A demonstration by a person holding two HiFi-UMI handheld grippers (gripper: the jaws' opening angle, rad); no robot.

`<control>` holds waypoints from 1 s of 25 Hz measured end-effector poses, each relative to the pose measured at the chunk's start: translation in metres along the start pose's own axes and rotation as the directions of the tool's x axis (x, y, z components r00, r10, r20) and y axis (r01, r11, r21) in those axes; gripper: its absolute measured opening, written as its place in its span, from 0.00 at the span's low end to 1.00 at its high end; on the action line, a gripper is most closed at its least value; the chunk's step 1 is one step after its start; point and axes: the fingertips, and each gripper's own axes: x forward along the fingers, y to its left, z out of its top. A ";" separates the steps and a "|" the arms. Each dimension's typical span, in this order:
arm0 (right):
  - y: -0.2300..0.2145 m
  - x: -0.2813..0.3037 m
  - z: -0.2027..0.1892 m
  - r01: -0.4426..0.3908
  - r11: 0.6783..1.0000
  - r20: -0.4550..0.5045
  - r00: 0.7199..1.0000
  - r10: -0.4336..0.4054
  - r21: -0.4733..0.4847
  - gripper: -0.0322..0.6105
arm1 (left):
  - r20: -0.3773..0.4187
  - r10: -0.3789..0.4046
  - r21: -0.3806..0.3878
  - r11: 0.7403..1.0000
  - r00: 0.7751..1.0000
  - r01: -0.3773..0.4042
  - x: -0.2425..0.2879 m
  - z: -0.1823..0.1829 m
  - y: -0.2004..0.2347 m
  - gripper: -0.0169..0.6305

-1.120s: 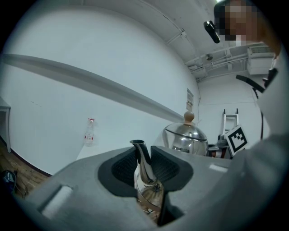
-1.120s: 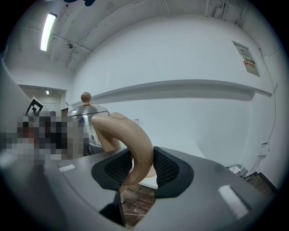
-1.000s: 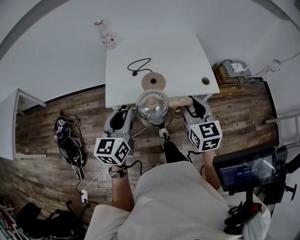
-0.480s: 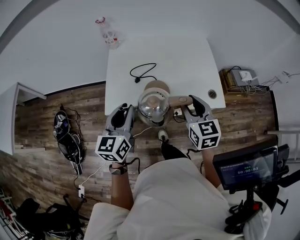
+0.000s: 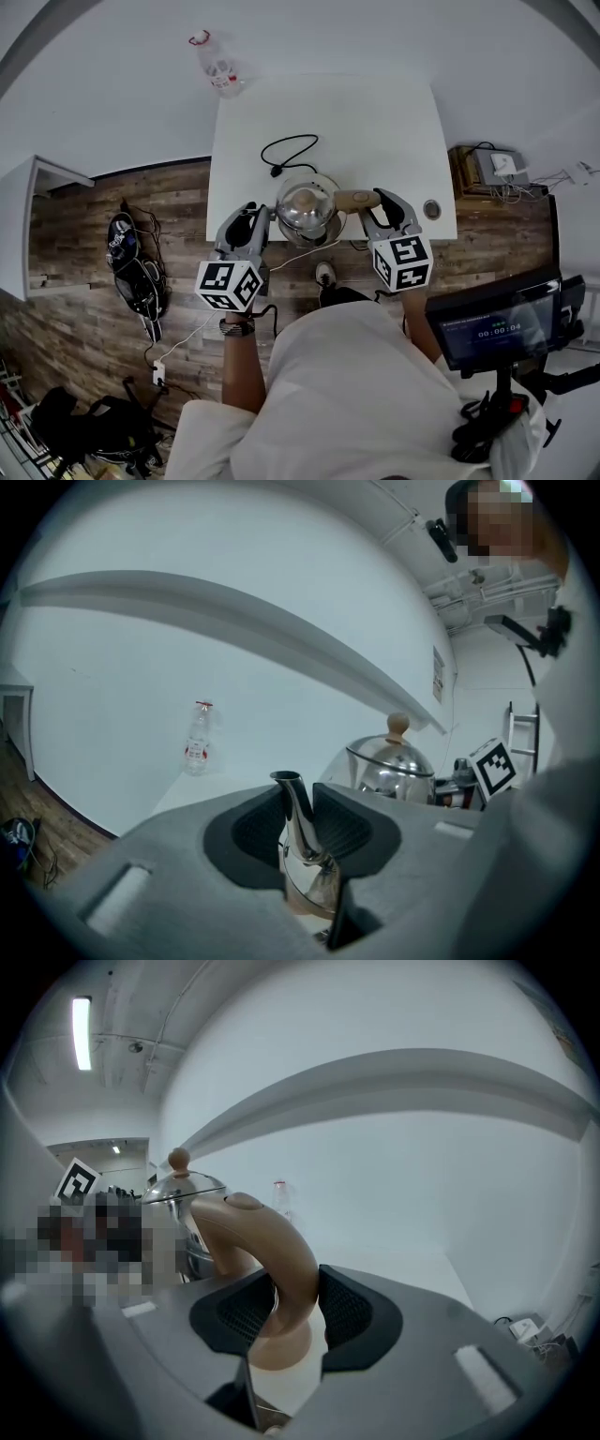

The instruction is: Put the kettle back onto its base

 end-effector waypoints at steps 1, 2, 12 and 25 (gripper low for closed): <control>-0.002 0.006 -0.001 -0.005 1.000 -0.006 1.000 0.005 0.001 0.28 | -0.006 0.004 -0.002 1.000 1.000 -0.004 0.005 -0.001 0.004 0.18; -0.002 0.010 -0.002 -0.010 1.000 -0.012 1.000 0.010 0.000 0.28 | -0.011 0.009 -0.001 1.000 1.000 -0.009 0.008 -0.002 0.007 0.18; -0.028 0.070 -0.050 -0.047 0.999 -0.101 0.994 0.048 0.013 0.28 | -0.096 0.053 -0.030 0.998 0.994 -0.056 0.059 -0.051 0.037 0.17; -0.035 0.085 -0.073 -0.055 0.998 -0.164 0.985 0.059 0.025 0.28 | -0.161 0.056 -0.061 0.996 0.985 -0.066 0.074 -0.076 0.046 0.17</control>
